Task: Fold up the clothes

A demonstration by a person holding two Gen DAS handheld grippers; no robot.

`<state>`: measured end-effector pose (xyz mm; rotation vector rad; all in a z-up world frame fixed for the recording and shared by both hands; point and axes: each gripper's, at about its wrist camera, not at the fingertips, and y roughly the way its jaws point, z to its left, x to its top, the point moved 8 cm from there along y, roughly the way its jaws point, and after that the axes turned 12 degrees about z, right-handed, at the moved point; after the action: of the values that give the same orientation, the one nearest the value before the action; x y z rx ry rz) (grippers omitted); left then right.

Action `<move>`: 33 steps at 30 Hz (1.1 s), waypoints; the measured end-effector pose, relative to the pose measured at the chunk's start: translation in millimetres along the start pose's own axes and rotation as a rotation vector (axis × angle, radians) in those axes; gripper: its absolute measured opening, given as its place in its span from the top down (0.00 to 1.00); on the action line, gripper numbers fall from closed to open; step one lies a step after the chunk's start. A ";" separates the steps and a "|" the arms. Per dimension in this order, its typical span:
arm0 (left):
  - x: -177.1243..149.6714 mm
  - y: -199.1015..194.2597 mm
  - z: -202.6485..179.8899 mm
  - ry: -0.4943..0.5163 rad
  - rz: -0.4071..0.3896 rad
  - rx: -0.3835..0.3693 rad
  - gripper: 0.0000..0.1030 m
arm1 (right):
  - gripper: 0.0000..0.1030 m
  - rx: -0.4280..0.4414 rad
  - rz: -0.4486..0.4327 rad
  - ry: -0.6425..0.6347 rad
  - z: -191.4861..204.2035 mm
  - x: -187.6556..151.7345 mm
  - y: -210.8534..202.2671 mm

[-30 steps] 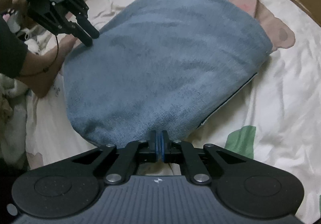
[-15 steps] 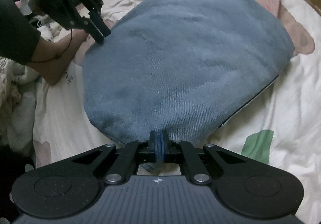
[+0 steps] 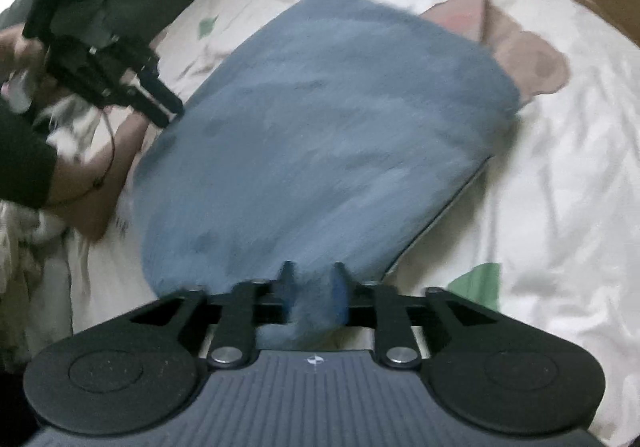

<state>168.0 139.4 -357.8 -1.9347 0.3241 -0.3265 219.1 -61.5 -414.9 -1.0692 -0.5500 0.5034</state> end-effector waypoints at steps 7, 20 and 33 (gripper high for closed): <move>9.2 -2.3 23.1 -0.135 -0.057 -0.025 0.49 | 0.56 0.018 -0.035 0.172 -21.4 4.9 2.0; 23.1 13.7 49.5 -0.316 -0.160 -0.190 0.40 | 0.51 0.177 -0.126 0.543 -65.9 13.0 23.5; 39.9 50.4 55.4 -0.392 -0.147 -0.368 0.30 | 0.51 0.292 -0.136 0.596 -70.9 14.8 44.2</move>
<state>222.0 153.1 -421.9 -2.3349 -0.0214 0.0274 270.5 -82.4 -479.2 -0.8386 -0.0180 0.1217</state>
